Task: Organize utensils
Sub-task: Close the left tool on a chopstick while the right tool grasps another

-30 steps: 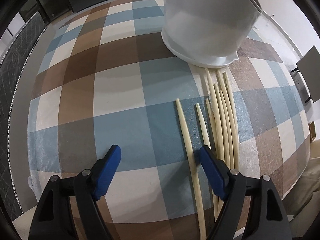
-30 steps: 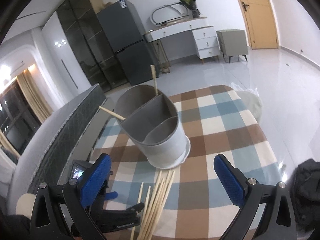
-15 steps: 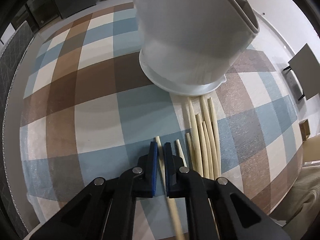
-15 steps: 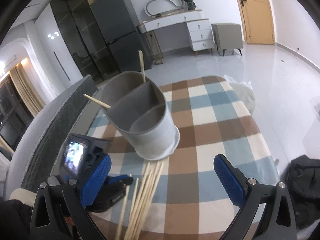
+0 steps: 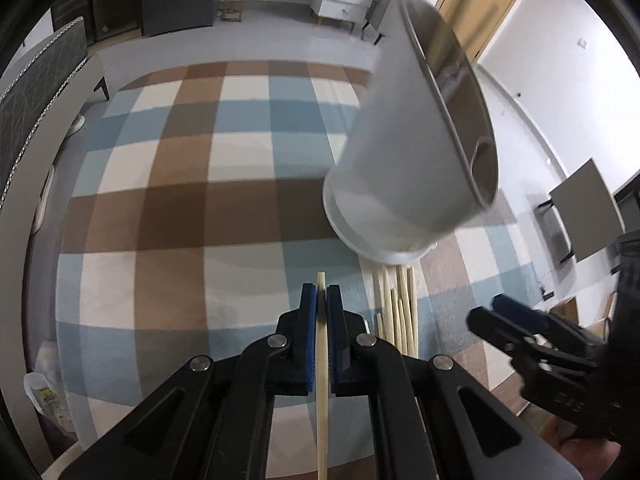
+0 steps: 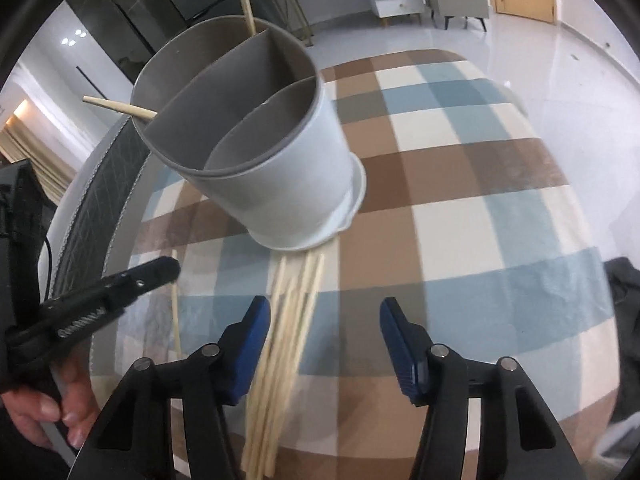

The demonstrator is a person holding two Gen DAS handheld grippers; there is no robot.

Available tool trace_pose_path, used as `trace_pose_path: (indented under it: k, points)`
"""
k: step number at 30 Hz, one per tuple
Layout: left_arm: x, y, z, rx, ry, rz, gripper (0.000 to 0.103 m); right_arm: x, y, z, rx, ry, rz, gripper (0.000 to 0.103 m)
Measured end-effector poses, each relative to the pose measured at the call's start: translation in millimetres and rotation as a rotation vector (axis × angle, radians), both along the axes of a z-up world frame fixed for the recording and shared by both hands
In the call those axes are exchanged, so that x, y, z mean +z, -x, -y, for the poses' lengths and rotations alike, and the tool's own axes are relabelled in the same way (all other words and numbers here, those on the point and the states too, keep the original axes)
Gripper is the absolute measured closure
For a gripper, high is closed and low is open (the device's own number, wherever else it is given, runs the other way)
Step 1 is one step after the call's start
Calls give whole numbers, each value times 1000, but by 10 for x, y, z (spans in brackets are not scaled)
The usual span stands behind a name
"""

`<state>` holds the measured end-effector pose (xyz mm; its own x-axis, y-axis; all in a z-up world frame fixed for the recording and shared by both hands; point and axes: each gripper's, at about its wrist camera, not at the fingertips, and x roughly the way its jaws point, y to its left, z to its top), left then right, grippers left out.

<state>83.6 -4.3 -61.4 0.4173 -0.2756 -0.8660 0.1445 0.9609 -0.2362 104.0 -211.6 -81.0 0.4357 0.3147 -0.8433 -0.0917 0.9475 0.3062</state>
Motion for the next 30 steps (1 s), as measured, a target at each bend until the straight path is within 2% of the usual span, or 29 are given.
trace_pose_path:
  k: [3, 10, 14, 17, 19, 21, 24, 25, 26, 30]
  points:
    - [34, -34, -101, 30, 33, 10, 103, -11, -94, -90, 24, -51, -19, 51]
    - [0, -184, -319, 89, 77, 2, 103, -178, -283, -507, 114, 46, -53, 65]
    - [35, -238, -438, 111, 105, 15, 103, -278, -370, -620, 126, 67, -65, 66]
    - [14, -262, -458, 119, 100, 8, 103, -344, -407, -675, 117, 111, -63, 67]
    - [-9, -276, -458, 121, 100, 0, 103, -370, -425, -723, 119, 133, -59, 73]
    - [-10, -281, -459, 122, 104, -1, 103, -389, -436, -796, 133, 161, -54, 74]
    - [0, -281, -457, 120, 99, 2, 103, -418, -447, -872, 132, 194, -43, 85]
    - [-3, -282, -454, 119, 96, 2, 103, -414, -447, -895, 129, 210, -34, 92]
    - [-3, -284, -452, 119, 94, 2, 103, -415, -443, -906, 128, 212, -28, 97]
    - [-15, -304, -416, 109, 83, -12, 103, -385, -402, -917, 127, 168, -24, 98]
